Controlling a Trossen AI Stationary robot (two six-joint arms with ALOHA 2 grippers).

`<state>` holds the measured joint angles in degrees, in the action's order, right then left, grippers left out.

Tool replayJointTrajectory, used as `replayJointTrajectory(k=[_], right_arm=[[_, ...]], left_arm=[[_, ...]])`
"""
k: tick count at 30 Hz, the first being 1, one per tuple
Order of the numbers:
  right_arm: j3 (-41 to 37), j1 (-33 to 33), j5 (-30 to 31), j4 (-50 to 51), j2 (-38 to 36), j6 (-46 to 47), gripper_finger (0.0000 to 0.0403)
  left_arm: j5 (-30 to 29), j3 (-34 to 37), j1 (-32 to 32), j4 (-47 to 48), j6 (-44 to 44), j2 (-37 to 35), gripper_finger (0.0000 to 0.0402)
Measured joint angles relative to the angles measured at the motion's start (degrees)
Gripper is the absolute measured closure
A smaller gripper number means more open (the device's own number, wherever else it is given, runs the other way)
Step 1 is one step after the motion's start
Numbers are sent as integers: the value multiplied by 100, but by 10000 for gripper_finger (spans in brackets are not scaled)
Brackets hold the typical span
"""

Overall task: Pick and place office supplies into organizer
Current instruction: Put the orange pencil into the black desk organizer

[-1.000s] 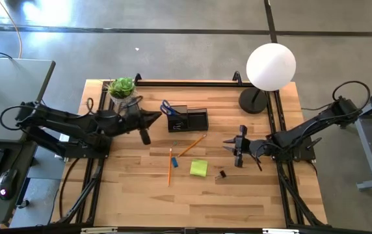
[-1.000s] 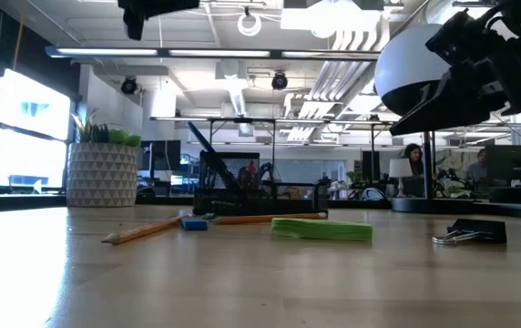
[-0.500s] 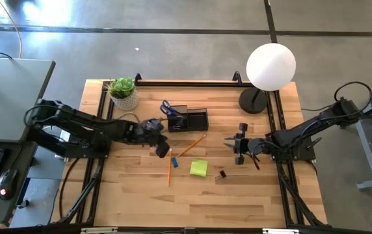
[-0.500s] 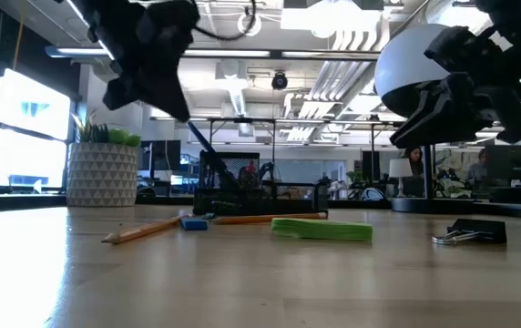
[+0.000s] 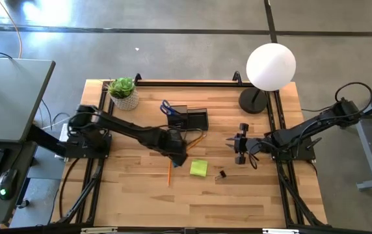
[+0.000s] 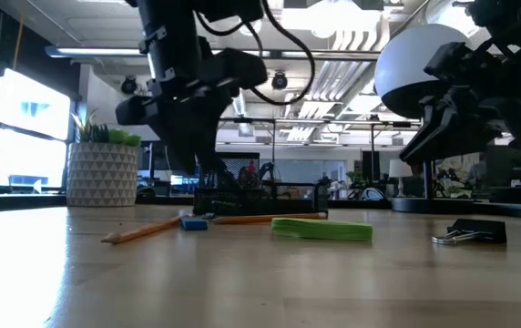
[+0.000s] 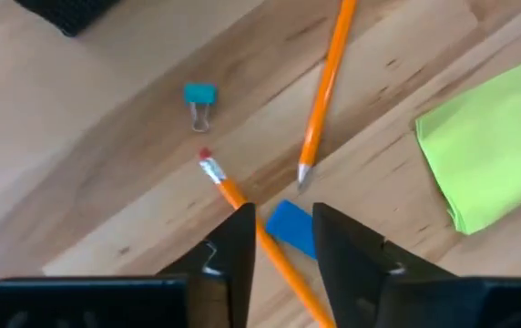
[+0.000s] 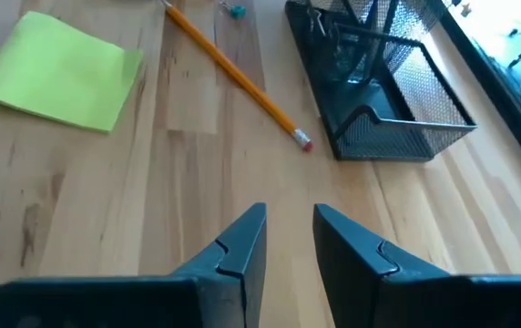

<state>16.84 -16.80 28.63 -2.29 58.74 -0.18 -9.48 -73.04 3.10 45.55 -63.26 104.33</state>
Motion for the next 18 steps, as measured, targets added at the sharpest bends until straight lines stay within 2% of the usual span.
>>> replayJointTrajectory(k=[7,18], right_arm=[[0,-15,-155,31,2,21,316],[0,-22,-242,111,4,138,316]], left_arm=[[-43,-391,-11,910,-341,447,294],[-257,-301,-12,505,-474,475,325]])
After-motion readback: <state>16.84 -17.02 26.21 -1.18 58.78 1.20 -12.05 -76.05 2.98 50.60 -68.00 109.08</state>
